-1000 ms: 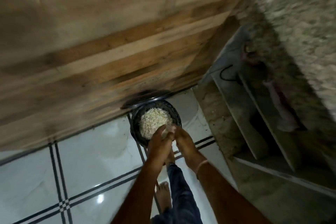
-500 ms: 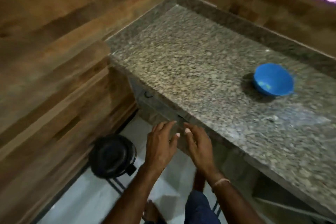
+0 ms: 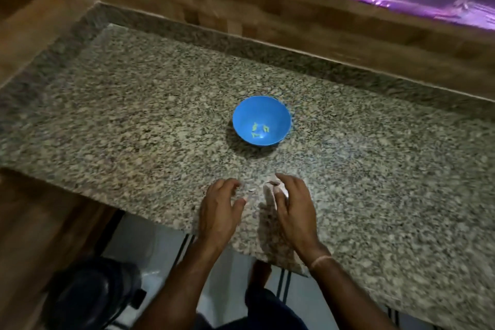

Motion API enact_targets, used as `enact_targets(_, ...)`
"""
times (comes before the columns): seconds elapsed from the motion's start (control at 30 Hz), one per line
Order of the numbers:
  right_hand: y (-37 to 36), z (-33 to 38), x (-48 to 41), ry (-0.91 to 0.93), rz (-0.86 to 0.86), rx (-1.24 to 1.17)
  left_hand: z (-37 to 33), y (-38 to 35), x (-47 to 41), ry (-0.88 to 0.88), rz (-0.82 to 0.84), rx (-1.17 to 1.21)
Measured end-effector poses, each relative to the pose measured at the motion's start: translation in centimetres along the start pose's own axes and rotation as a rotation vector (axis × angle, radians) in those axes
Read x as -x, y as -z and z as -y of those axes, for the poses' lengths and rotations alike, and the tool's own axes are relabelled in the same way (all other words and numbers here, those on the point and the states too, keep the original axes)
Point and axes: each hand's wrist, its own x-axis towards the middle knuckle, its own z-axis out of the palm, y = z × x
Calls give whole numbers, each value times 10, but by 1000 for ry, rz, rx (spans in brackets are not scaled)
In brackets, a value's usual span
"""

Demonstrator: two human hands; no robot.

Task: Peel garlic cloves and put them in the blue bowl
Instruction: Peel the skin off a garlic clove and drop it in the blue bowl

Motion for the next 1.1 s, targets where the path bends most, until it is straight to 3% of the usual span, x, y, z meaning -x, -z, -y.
enact_targets(0.17, 14, -47, -41, -63, 21, 174, -12, -30, -24, -12, 67, -77)
enact_targets(0.47, 6, -47, -71, -93, 72, 377, -23, -31, -37, 29, -79, -69)
enact_targets(0.67, -1, -44, -70, -94, 36, 430, -76, -4, -110, -134, -297, -102)
enact_targets(0.8, 2, -44, -72, -111, 45, 414, -82, -1, -148, -182, -254, -198)
enact_targets(0.93, 8, -47, -70, -126, 58, 311, -74, -5, -126, -274, -278, -221)
enact_targets(1.1, 14, -57, -64, -101, 50, 202, -44, -51, -69, -382, 174, -103)
